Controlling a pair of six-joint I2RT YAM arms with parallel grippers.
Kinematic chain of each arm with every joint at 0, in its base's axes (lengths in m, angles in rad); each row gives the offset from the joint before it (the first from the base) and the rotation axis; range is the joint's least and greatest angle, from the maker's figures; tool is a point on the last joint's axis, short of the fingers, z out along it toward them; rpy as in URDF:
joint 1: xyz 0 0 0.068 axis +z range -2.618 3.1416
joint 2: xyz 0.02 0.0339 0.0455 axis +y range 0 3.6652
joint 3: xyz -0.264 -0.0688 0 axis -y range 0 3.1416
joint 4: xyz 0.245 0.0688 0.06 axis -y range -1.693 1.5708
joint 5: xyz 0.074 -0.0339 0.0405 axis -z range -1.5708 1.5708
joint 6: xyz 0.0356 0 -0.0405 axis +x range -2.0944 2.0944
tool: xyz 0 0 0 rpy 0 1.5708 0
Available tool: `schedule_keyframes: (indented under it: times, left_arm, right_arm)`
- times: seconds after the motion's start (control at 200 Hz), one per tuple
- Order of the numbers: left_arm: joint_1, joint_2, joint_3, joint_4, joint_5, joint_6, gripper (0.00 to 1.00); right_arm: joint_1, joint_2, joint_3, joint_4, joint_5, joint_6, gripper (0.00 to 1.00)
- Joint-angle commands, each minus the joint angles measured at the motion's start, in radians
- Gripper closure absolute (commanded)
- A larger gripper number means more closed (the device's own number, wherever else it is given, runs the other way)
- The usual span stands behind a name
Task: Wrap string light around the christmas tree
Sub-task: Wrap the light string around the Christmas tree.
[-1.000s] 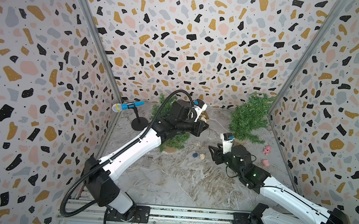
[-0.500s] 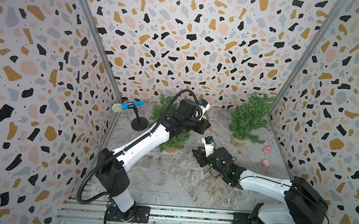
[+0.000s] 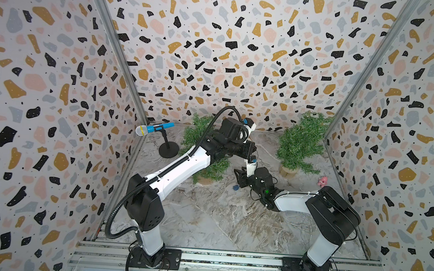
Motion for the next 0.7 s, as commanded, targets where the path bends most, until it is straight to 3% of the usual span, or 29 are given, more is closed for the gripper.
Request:
schedule_keyframes:
  times: [0.0, 0.185, 0.33, 0.581, 0.691]
  left_arm:
    - [0.006, -0.010, 0.018, 0.008, 0.002, 0.000, 1.00]
    - [0.007, -0.005, 0.015, 0.037, 0.032, -0.038, 1.00]
    - [0.007, -0.011, 0.003, 0.030, 0.022, -0.033, 1.00]
    - [0.007, -0.013, -0.005, 0.034, 0.026, -0.031, 1.00]
    - [0.007, -0.019, -0.005, 0.034, 0.028, -0.030, 1.00]
  right_arm:
    - [0.021, -0.029, -0.004, 0.044, -0.013, -0.010, 0.49]
    - [0.025, 0.017, 0.060, 0.022, -0.013, -0.012, 0.45]
    - [0.027, 0.056, 0.097, 0.013, -0.005, -0.005, 0.49]
    - [0.030, 0.049, 0.133, -0.013, 0.056, -0.003, 0.86]
    - [0.030, 0.009, 0.155, -0.042, 0.088, -0.011, 0.93]
